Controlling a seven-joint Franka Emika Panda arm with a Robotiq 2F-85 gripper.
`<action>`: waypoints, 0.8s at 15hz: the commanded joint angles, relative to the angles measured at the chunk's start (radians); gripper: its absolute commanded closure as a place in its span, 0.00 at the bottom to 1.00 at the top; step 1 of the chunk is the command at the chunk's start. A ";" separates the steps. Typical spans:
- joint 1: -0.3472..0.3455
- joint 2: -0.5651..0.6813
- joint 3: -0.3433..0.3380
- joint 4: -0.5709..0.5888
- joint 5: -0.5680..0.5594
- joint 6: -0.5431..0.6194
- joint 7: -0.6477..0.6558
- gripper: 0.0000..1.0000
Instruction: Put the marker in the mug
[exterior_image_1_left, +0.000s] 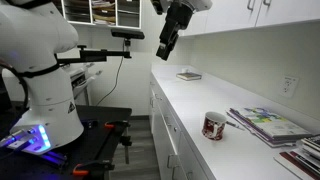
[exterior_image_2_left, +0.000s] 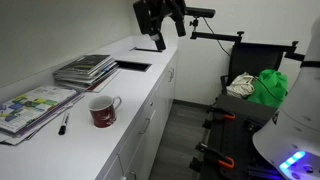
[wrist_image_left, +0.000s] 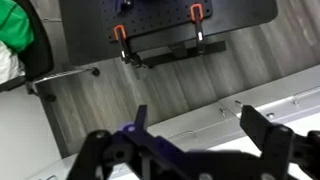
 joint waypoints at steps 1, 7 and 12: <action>0.014 0.001 -0.013 0.001 -0.003 -0.001 0.003 0.00; 0.010 0.047 -0.013 0.021 0.035 0.067 0.049 0.00; 0.014 0.241 -0.002 0.081 0.108 0.480 0.241 0.00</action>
